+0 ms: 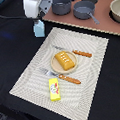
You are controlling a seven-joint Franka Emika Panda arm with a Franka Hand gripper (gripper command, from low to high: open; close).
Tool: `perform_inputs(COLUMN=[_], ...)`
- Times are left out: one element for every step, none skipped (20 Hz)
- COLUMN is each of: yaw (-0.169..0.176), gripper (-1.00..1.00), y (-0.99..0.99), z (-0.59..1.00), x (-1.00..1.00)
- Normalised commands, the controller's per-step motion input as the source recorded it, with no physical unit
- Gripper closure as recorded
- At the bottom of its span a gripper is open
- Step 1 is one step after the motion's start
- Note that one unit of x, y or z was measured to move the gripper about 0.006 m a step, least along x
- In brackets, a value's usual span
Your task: Place the bread, butter, and milk from the table onto the serving area.
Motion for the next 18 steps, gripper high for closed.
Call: perform_inputs(yaw=[0.038, 0.032, 0.031, 0.031, 0.031, 0.036, 0.042, 0.045, 0.045, 0.044, 0.042, 0.042, 0.046, 0.049, 0.051, 0.048, 0.029, 0.0], gripper=[-1.0, -1.0, -1.0, -1.0, -1.0, -1.0, -1.0, -1.0, -1.0, -1.0, -1.0, -1.0, -1.0, -1.0, -1.0, -1.0, -1.0, -1.0], y=[0.0, 0.0, 0.0, 0.0, 0.03, 0.12, 0.17, 0.25, 0.26, 0.27, 0.3, 0.32, 0.35, 0.36, 0.34, 0.26, 0.13, 0.03], z=[-0.37, -0.37, -0.39, -0.39, -0.37, -0.34, -0.28, -0.25, -0.25, -0.25, -0.25, -0.24, -0.22, -0.21, -0.21, -0.2, -0.17, -0.17], x=[-0.48, -0.48, -0.55, -0.55, -0.53, -0.54, -0.49, -0.44, -0.43, -0.43, -0.39, -0.39, -0.4, -0.35, -0.32, -0.25, -0.12, -0.01])
